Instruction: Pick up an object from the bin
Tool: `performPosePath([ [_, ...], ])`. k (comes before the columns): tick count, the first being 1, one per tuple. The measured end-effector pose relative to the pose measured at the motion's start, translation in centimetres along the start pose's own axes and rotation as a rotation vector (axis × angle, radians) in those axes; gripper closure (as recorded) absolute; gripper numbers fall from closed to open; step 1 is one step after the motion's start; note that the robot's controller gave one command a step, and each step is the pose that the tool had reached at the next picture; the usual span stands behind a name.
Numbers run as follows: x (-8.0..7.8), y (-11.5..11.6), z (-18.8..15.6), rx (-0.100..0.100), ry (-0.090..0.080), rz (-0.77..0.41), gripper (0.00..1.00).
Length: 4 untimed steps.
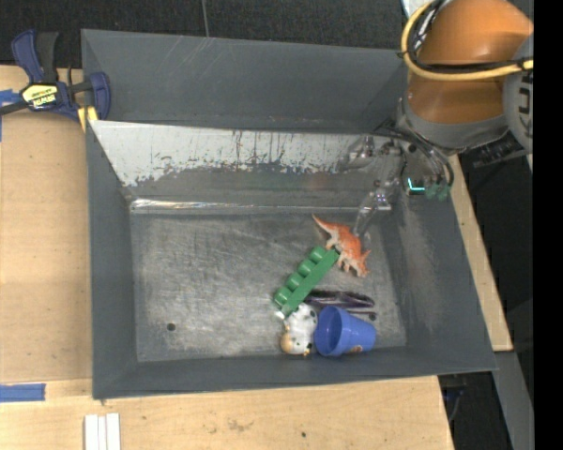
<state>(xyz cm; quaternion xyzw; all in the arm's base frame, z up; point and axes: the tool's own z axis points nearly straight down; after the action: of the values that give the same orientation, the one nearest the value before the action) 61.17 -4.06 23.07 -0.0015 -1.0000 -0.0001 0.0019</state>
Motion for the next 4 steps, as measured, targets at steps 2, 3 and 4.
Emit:
performPosePath([
  [2, 1.2, 1.1, 4.4, 0.001, -0.01, -0.153, 0.0],
  [3, 3.4, 2.6, 6.8, 0.001, -0.007, -0.398, 0.0],
  [4, 2.8, 2.1, 8.3, 0.002, -0.01, -0.49, 0.0],
])
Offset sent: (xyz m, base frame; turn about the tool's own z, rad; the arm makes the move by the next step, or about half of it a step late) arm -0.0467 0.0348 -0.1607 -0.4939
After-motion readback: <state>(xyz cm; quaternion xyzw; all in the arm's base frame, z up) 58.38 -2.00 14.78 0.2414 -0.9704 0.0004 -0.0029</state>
